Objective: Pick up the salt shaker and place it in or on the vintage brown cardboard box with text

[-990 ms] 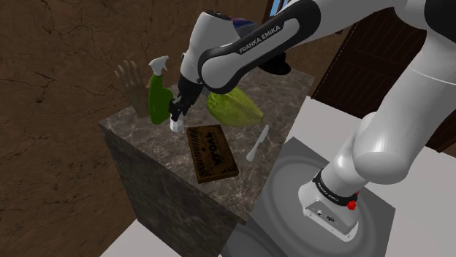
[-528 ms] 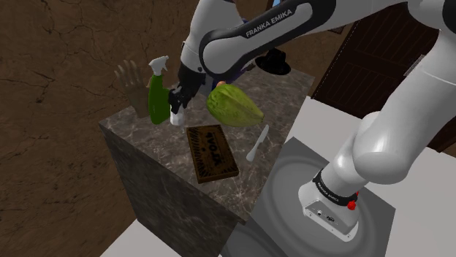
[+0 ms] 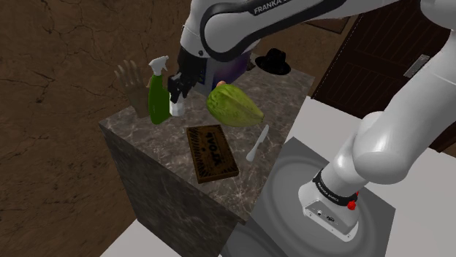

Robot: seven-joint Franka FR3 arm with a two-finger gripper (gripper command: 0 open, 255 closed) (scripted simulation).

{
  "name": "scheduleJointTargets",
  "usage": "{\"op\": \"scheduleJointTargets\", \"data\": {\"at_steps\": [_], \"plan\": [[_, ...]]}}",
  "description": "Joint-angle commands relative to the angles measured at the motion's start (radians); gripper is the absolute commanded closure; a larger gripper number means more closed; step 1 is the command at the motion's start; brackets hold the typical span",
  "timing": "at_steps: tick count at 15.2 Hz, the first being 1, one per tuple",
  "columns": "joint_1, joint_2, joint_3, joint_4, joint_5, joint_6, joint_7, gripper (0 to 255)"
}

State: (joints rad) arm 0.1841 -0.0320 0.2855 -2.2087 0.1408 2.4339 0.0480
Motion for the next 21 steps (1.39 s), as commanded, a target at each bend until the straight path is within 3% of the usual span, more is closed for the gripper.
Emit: {"op": "scheduleJointTargets", "data": {"at_steps": [1,7,14,20,21], "plan": [[-0.001,-0.015,-0.002,0.011,0.003,-0.027,-0.002,255],[-0.003,-0.044,-0.004,0.051,0.006,-0.095,0.001,255],[0.042,-0.326,0.002,-0.206,0.095,-0.112,-0.006,255],[0.104,-0.58,0.005,-0.387,0.153,-0.181,0.017,255],[0.106,-0.575,0.006,-0.397,0.155,-0.166,0.016,255]]}}
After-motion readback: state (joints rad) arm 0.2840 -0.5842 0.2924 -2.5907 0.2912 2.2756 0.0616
